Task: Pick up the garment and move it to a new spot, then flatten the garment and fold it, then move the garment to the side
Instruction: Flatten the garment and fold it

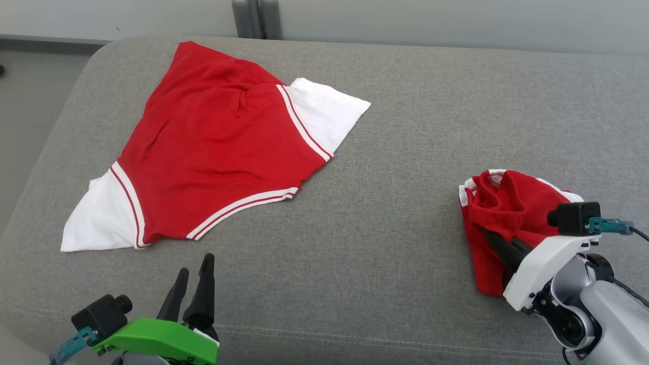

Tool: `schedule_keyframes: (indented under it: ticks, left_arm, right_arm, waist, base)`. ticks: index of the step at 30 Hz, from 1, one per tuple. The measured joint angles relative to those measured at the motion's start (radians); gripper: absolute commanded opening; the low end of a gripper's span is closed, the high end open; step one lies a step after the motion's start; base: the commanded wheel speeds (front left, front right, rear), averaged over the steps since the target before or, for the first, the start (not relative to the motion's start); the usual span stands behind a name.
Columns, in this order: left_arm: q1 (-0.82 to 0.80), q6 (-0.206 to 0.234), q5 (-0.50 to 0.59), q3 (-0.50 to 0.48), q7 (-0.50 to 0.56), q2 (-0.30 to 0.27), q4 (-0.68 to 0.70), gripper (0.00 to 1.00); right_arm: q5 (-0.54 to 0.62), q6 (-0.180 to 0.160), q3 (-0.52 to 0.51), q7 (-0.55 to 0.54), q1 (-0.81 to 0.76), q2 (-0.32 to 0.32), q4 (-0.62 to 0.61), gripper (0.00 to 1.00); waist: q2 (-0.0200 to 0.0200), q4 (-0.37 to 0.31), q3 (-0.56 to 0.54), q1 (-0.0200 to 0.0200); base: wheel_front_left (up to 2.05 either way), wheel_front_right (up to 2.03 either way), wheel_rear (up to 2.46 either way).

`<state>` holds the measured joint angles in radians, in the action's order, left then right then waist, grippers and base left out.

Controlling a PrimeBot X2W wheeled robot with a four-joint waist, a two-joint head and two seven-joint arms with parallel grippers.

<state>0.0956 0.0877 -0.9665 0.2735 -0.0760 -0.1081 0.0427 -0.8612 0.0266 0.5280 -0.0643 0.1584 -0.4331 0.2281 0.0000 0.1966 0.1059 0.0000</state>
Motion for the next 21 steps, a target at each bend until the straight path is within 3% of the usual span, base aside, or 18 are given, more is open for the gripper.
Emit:
schedule_keyframes:
  ticks: [5, 6, 7, 8, 9, 21]
  left_arm:
    - [0.0, -0.002, -0.006, -0.008, -0.006, 0.0, -0.007, 1.0]
    - [0.0, -0.004, -0.006, -0.008, -0.006, 0.0, -0.009, 1.0]
    - [0.0, -0.004, -0.006, -0.008, -0.006, 0.0, -0.01, 1.0]
    - [0.0, -0.004, -0.006, -0.008, -0.006, 0.0, -0.012, 1.0]
    - [0.0, -0.004, -0.006, -0.008, -0.008, 0.0, -0.013, 1.0]
    - [0.0, -0.004, -0.006, -0.02, -0.013, -0.005, -0.025, 1.0]
  right_arm:
    - [0.007, -0.02, 0.005, -0.028, 0.0, -0.006, -0.014, 0.0]
    - [0.014, -0.021, 0.007, -0.034, 0.0, -0.012, -0.016, 0.05]
    - [0.019, -0.023, 0.01, -0.04, 0.0, -0.017, -0.018, 0.4]
    - [0.02, -0.027, 0.012, -0.044, 0.0, -0.02, -0.021, 0.84]
    - [0.023, -0.027, 0.019, -0.053, 0.0, -0.022, -0.024, 1.0]
    - [0.109, -0.012, 0.107, -0.078, 0.001, -0.02, -0.106, 1.0]
  waist:
    - [0.0, -0.029, -0.003, 0.0]
    - [0.0, -0.036, -0.004, 0.0]
    - [0.0, -0.042, -0.004, 0.0]
    - [0.0, -0.048, -0.005, 0.0]
    - [0.0, -0.054, -0.005, 0.0]
    - [0.0, -0.123, -0.013, 0.0]
  base:
    - [0.0, 0.0, 0.0]
    - [0.0, 0.0, 0.0]
    - [0.0, 0.0, 0.0]
    - [0.0, 0.0, 0.0]
    - [0.0, 0.0, 0.0]
    - [0.0, 0.0, 0.0]
